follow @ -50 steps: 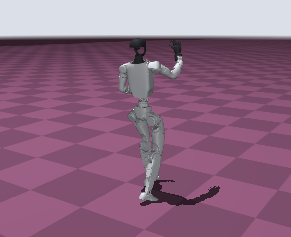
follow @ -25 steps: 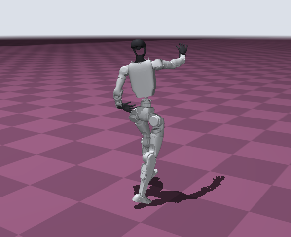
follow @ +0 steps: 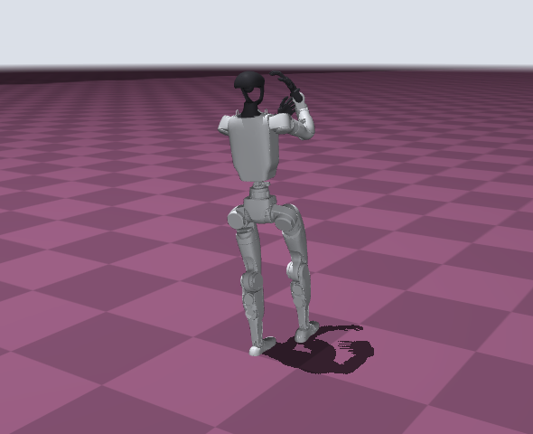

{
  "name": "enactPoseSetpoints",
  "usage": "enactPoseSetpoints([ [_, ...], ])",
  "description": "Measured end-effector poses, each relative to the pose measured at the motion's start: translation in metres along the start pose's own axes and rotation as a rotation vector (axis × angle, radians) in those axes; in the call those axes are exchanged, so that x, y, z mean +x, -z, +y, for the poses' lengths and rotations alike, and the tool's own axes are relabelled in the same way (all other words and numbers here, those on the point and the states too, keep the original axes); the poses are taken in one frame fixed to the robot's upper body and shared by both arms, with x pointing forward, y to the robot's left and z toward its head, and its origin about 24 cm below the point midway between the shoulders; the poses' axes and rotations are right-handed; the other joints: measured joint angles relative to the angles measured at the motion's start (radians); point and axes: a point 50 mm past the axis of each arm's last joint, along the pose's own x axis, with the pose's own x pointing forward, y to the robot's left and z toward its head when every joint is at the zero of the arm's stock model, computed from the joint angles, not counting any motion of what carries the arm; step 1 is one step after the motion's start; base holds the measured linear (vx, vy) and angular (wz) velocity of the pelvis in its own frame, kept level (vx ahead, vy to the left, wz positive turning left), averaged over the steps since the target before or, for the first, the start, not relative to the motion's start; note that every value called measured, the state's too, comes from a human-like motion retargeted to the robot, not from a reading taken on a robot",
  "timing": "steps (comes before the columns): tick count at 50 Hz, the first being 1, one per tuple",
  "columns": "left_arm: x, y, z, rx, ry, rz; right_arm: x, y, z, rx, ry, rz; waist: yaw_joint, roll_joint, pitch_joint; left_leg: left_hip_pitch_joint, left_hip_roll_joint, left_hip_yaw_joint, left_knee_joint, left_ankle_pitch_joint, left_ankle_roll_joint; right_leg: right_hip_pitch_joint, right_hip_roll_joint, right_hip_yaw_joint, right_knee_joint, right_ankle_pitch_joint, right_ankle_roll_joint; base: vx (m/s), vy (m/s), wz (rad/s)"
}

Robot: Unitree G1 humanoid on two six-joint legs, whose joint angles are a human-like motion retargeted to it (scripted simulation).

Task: Kungfu

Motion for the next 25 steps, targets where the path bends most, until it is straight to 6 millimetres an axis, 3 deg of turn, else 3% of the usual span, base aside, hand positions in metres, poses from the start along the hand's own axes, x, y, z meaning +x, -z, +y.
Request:
enactPoseSetpoints([
  [3,0.032,-0.058,-0.017,0.060,0.098,-0.257,0.014,-0.015,0.009,-0.065,-0.071,-0.086,-0.042,0.001,0.003,0.074,-0.023,-0.048,-0.013,-0.029,0.013,-0.043,-0.039,0.009,-0.113,0.075,-0.009,0.51,-0.42,0.79],
  [6,0.043,-0.099,-0.032,0.168,0.133,-0.439,0.019,-0.025,0.012,-0.094,-0.075,-0.143,-0.078,0.020,-0.005,0.138,-0.009,-0.093,-0.022,-0.057,0.015,-0.081,-0.059,0.003,-0.184,0.071,-0.074,0.56,-0.53,0.76],
  [9,0.045,-0.122,-0.040,0.242,0.100,-0.556,0.017,-0.026,0.011,-0.091,-0.062,-0.142,-0.102,0.045,-0.029,0.185,0.018,-0.125,-0.019,-0.071,0.001,-0.101,-0.076,-0.029,-0.217,0.010,-0.133,0.50,-0.49,0.66],
  [12,0.041,-0.121,-0.042,0.259,0.050,-0.587,0.010,-0.022,0.009,-0.104,-0.052,-0.109,-0.122,0.065,-0.055,0.223,0.045,-0.145,0.003,-0.035,-0.041,-0.084,-0.092,-0.081,-0.190,-0.058,-0.164,0.57,-0.73,0.65],
  [13,0.039,-0.114,-0.041,0.264,0.039,-0.566,0.007,-0.020,0.010,-0.111,-0.045,-0.095,-0.132,0.070,-0.061,0.236,0.053,-0.152,0.017,-0.004,-0.060,-0.066,-0.098,-0.108,-0.165,-0.068,-0.177,0.56,-0.73,0.75],
  [15,0.033,-0.092,-0.036,0.271,0.017,-0.469,-0.003,-0.015,0.013,-0.111,-0.024,-0.047,-0.152,0.056,-0.076,0.263,0.055,-0.162,0.060,0.098,-0.103,-0.006,-0.130,-0.218,-0.151,0.007,-0.133,0.62,-0.78,0.77],
  [17,0.015,-0.052,-0.027,0.286,0.008,-0.285,-0.026,-0.012,0.018,-0.087,0.012,0.019,-0.145,0.029,-0.112,0.257,0.057,-0.122,0.146,0.282,-0.146,0.021,-0.131,-0.176,-0.138,0.094,-0.122,0.69,-0.82,0.15],
  [19,-0.016,-0.001,-0.022,0.307,0.031,-0.047,-0.058,-0.012,0.023,-0.060,0.056,0.099,-0.105,0.002,-0.133,0.206,0.074,-0.028,0.302,0.497,-0.190,0.025,-0.101,-0.065,-0.079,0.045,-0.150,0.55,-0.79,-0.52],
  [20,-0.036,0.023,-0.019,0.323,0.051,0.081,-0.074,-0.012,0.026,-0.045,0.085,0.144,-0.095,-0.016,-0.120,0.174,0.091,0.026,0.410,0.578,-0.205,0.044,-0.101,-0.042,-0.054,0.018,-0.155,0.36,-0.77,-0.35],
  [22,-0.087,0.067,-0.005,0.347,0.085,0.378,-0.111,-0.009,0.033,-0.004,0.164,0.283,-0.101,-0.048,-0.079,0.075,0.159,0.137,0.650,0.699,-0.139,0.124,-0.122,-0.090,-0.047,-0.025,-0.165,0.27,-0.68,-0.03],
  [23,-0.118,0.085,0.002,0.342,0.110,0.530,-0.134,-0.009,0.037,0.018,0.206,0.374,-0.107,-0.057,-0.066,0.017,0.190,0.167,0.740,0.680,-0.105,0.160,-0.122,-0.113,-0.047,-0.047,-0.172,0.28,-0.63,0.24],
  [25,-0.192,0.112,0.008,0.289,0.166,0.822,-0.191,-0.014,0.049,0.077,0.286,0.603,-0.127,-0.059,-0.063,-0.117,0.194,0.174,0.867,0.539,-0.083,0.207,-0.114,-0.151,-0.057,-0.071,-0.171,0.34,-0.65,0.14],
])
